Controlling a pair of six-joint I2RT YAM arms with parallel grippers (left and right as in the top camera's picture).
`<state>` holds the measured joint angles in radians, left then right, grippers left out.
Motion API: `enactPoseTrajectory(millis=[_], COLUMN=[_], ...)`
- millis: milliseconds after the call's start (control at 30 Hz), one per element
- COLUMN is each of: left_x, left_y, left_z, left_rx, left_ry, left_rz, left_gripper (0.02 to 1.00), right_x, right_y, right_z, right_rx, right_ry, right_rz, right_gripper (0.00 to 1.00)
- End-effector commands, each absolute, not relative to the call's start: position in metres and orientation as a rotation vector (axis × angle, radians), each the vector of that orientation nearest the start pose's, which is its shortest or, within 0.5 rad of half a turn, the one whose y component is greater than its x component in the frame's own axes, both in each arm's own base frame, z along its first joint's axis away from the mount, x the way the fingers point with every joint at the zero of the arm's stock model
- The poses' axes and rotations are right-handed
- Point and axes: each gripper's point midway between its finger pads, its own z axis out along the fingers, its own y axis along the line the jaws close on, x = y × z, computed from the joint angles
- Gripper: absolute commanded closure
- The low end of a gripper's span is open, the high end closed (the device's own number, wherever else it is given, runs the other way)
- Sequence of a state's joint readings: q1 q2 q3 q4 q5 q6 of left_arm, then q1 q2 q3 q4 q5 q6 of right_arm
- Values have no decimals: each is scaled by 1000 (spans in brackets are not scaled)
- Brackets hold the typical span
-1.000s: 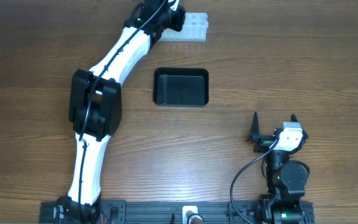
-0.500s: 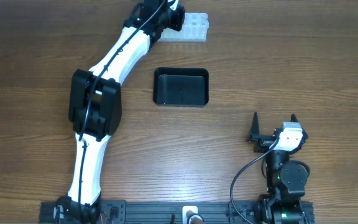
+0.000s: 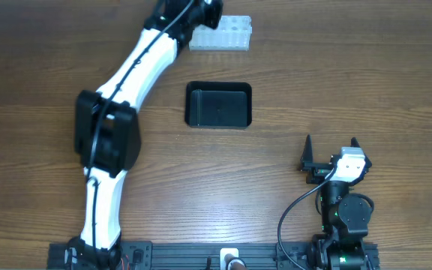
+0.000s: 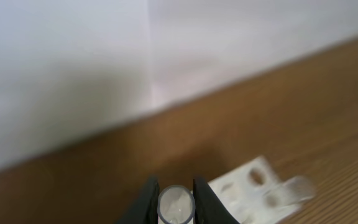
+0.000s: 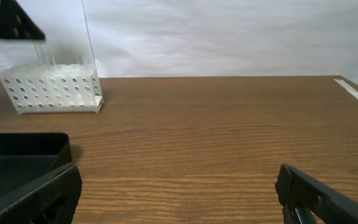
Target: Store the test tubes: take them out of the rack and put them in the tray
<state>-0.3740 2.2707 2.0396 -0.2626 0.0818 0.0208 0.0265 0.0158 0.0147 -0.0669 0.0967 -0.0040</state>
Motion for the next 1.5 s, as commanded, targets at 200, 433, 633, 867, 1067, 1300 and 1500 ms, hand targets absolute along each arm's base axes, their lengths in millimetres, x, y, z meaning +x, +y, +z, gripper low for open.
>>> enactPoseTrajectory(millis=[200,433,633,867,1067,1300,1500], left_x=[544,496,457,437,444,446,448], left_y=[-230,-233,-221,-221,-225,-227,-230], left_z=[403,329,218,136,114,90,75], left_rx=[425,226,-103,-133,-118,-112,-107], left_ry=[1714,2134,2490,2640,2658,2691,2712], left_rz=[-280,-379,-221,-111,-93,-66,-67], left_gripper=[873,886,893,888,895,890,886], right_x=[246,246,246,246,246,246,246], right_y=[-12,-12,-12,-12,-12,-12,-12], right_z=[158,158,158,158,158,158,158], right_rx=[54,54,54,54,54,54,54], right_ry=[1640,1640,1640,1640,1640,1640,1640], right_rz=[-69,-68,-68,-68,-69,-68,-68], right_gripper=[9,7,7,9,9,7,9])
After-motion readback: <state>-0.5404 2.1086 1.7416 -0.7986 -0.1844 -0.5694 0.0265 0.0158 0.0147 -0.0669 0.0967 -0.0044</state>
